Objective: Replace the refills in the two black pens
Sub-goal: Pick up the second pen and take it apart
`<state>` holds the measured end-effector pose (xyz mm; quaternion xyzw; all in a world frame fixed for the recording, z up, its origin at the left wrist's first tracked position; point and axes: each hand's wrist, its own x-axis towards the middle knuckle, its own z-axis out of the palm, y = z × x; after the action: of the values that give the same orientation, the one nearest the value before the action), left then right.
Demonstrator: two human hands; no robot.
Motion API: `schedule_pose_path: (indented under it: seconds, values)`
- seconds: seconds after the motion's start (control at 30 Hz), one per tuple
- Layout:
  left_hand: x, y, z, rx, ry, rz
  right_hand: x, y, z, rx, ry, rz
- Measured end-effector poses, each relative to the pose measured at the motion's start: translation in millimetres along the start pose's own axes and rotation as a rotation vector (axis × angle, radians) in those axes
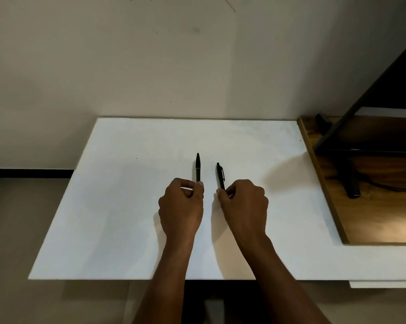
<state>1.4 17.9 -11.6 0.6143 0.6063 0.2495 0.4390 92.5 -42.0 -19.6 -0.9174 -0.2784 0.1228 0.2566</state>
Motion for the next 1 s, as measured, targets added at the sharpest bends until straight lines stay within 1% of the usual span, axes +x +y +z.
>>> schedule_pose_path:
  seconds: [0.17, 0.3, 0.43, 0.5, 0.6, 0.67, 0.73, 0.83, 0.93, 1.0]
  values:
    - [3, -3, -2, -0.151, -0.002, 0.019, -4, -5, 4, -0.08, -0.001, -0.017]
    - [4, -5, -6, -0.216, -0.02, 0.025, -4, -7, 6, -0.099, 0.001, -0.015]
    - [4, -6, -9, -0.236, -0.04, 0.07, -4, -7, 7, -0.11, -0.013, -0.012]
    - [5, -5, -10, -0.244, -0.053, 0.077, -4, -7, 6, -0.06, 0.008, -0.001]
    - [5, -4, -12, -0.269, -0.104, 0.079, 0, -4, -4, 0.125, 0.107, -0.008]
    - [5, -2, -13, -0.35, -0.196, 0.055, 6, 0, -14, 0.223, 0.173, -0.103]
    - [4, 2, -13, -0.468, -0.336, 0.017, 9, 4, -22, 0.259, 0.161, -0.269]
    - [2, 7, -14, -0.588, -0.513, 0.031, 14, 16, -28, 0.133, 0.071, -0.482]
    - [1, 10, -14, -0.664, -0.637, 0.043, 15, 25, -30, -0.005, 0.15, -0.576]
    - [1, 12, -13, -0.73, -0.691, -0.001, 15, 30, -32, -0.014, 0.235, -0.593]
